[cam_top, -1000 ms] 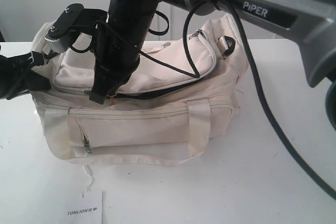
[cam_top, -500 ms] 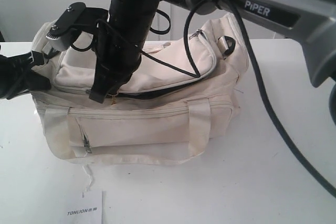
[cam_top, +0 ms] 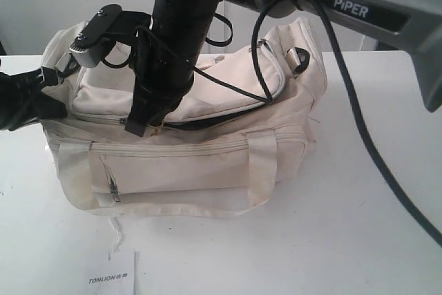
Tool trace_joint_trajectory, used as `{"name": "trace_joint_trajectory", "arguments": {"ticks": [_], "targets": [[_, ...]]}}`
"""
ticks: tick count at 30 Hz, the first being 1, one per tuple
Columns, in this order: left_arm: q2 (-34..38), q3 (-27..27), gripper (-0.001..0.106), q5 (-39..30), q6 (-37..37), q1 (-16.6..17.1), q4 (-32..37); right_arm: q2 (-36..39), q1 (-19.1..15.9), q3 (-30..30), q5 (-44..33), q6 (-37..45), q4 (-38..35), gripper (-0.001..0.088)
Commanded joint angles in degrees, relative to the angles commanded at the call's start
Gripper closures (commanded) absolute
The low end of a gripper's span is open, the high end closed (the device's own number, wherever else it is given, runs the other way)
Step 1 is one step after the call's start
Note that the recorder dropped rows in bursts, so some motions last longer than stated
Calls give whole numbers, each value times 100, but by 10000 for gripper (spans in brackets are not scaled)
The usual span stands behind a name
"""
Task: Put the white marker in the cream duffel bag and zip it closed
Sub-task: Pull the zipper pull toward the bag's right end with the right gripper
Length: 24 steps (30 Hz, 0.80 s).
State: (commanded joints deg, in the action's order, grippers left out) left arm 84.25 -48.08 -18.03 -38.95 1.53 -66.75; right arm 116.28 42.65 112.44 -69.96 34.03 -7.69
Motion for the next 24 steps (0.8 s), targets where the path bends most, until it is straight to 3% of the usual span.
{"name": "trace_joint_trajectory", "arguments": {"ticks": [24], "targets": [[0,0,1050,38,-4,0,0,-294,-245,-386,0,-91,24,868]]}}
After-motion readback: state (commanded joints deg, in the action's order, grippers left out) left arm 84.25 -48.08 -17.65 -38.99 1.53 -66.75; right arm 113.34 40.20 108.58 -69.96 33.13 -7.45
